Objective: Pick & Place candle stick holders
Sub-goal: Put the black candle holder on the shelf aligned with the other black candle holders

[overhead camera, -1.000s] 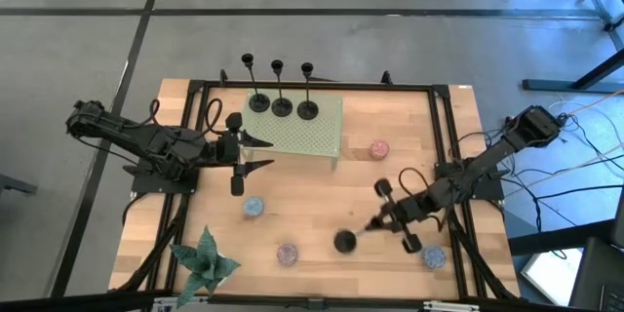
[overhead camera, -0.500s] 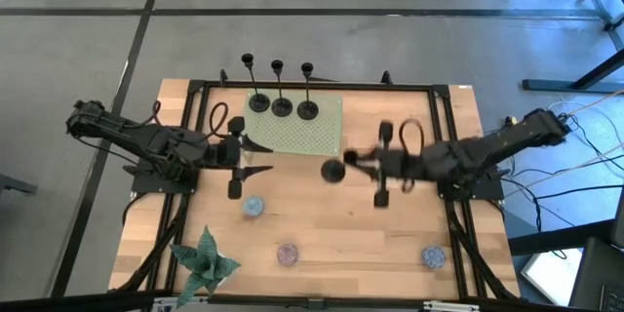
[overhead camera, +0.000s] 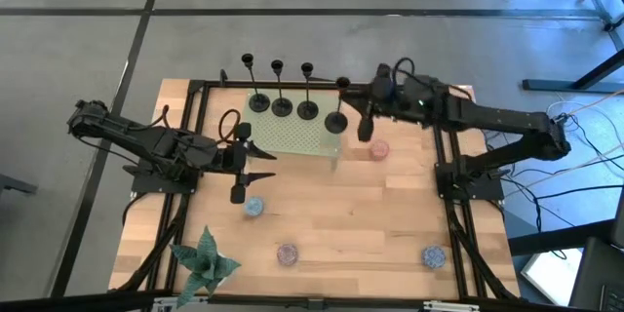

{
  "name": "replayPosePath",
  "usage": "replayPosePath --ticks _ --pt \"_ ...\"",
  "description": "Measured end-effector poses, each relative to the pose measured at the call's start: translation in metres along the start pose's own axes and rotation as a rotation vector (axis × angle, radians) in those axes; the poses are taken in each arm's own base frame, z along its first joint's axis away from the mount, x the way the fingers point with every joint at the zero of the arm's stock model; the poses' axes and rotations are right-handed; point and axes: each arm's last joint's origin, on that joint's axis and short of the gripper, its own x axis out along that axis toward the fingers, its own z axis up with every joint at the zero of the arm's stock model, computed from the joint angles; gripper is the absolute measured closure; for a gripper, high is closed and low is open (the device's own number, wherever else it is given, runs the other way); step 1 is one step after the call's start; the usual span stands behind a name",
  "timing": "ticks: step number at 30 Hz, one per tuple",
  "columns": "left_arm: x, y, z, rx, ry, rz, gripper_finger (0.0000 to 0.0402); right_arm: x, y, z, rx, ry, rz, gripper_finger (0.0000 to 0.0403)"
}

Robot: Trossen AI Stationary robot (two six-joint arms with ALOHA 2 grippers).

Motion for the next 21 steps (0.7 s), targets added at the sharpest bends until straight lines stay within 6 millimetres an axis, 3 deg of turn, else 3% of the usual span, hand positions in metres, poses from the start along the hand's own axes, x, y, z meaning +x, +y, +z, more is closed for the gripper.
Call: replayPosePath --ticks 10,21 --pt "0.000 0.000 0.000 0.002 0.000 0.000 0.0224 0.043 -0.038 -0.027 0.020 0.108 -0.062 0.0387" --pt "0.000 0.000 0.000 0.011 0.001 0.000 0.0224 0.061 -0.058 -0.038 0.072 0.106 -0.049 0.0387"
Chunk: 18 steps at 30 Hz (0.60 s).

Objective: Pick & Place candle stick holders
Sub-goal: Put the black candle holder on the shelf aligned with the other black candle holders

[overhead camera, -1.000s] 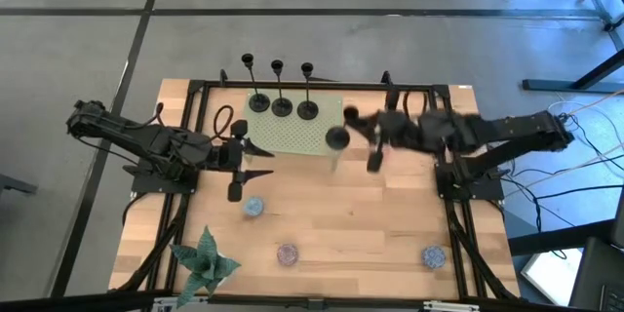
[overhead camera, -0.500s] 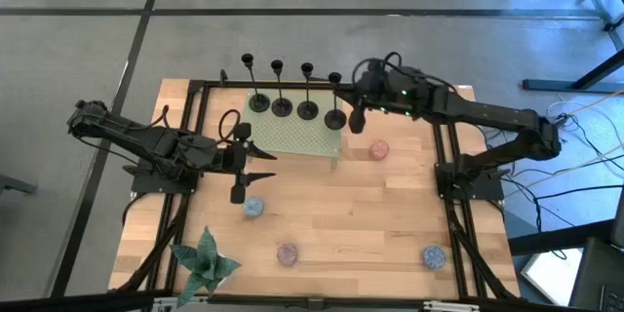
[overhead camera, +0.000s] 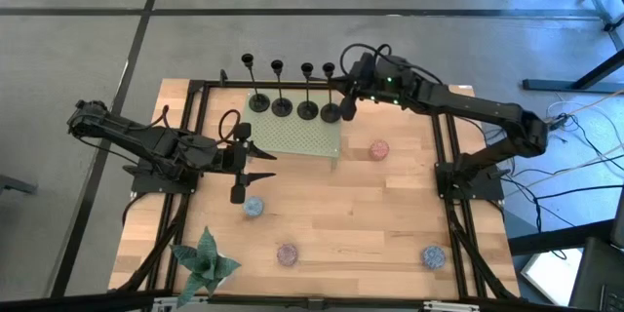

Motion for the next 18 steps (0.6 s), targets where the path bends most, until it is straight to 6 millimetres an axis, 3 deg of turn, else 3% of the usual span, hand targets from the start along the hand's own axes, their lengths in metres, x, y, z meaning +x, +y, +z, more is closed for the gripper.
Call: replayPosePath --ticks 10,18 --pt "-0.0001 0.0000 -0.0007 0.003 0.007 0.000 0.0224 0.0054 -0.0008 -0.0033 0.001 0.011 0.000 0.0385" --pt "-0.0001 0.0000 -0.0007 0.002 0.007 0.000 0.0224 0.0054 -0.0008 -0.0042 0.002 0.021 0.000 0.0348"
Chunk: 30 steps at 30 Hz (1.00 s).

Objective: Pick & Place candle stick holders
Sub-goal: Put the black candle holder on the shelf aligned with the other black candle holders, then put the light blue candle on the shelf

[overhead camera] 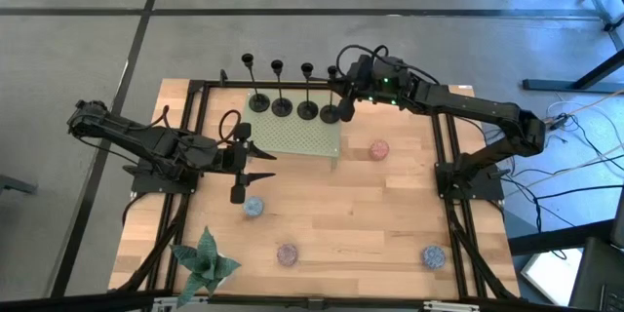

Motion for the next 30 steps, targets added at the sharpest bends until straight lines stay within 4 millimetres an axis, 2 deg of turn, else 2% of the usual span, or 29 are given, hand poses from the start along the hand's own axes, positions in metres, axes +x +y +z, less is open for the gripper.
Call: replayPosePath --ticks 11,19,25,30 --pt "0.000 0.000 0.000 -0.001 0.000 0.000 0.0224 0.000 0.000 0.000 -0.005 0.000 0.000 0.0309" --pt "0.000 0.000 0.000 -0.009 0.000 0.000 0.0224 -0.004 0.000 0.000 -0.035 0.015 -0.002 0.0265" --pt "0.000 0.000 0.000 -0.017 0.000 0.000 0.0224 -0.028 0.000 0.012 -0.065 -0.023 -0.002 0.0239" --pt "0.000 0.000 0.000 -0.021 -0.001 0.000 0.0224 -0.061 0.006 0.010 -0.060 0.078 0.018 0.0229"
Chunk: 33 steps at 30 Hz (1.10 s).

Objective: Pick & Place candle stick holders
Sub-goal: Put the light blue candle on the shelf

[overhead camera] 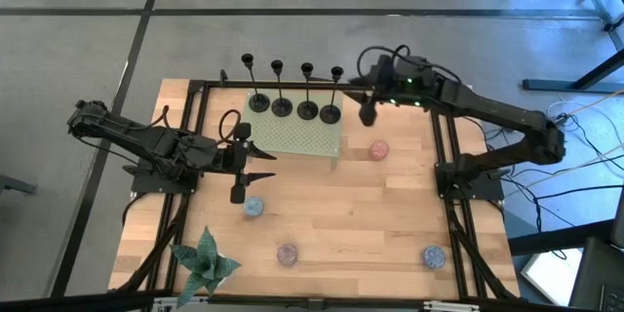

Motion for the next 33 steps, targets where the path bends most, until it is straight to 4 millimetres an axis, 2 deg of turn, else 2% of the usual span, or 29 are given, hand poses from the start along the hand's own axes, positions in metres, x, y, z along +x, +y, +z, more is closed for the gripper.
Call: replayPosePath --ticks 4,10,15,21,27,31,33 --pt "0.000 0.000 0.000 -0.005 0.001 0.000 0.0224 -0.020 0.013 -0.011 0.027 0.138 0.050 0.0228" --pt "0.000 -0.003 -0.004 -0.053 0.041 -0.088 0.0224 -0.033 0.047 -0.028 0.099 0.325 0.155 0.0228" --pt "0.008 -0.012 -0.015 -0.125 0.167 -0.213 0.0224 -0.025 0.086 -0.049 0.067 0.337 0.279 0.0227" --pt "0.025 -0.031 -0.033 -0.075 0.325 -0.296 0.0224 -0.013 0.122 -0.090 0.017 0.250 0.439 0.0227" --pt "0.037 -0.045 -0.047 -0.081 0.437 -0.319 0.0224 -0.006 0.133 -0.127 0.019 0.174 0.495 0.0228" --pt "0.042 -0.047 -0.052 -0.086 0.474 -0.287 0.0224 -0.003 0.133 -0.141 0.034 0.141 0.499 0.0227" --pt "0.044 -0.048 -0.054 -0.083 0.481 -0.281 0.0224 -0.002 0.133 -0.141 0.043 0.102 0.505 0.0227"
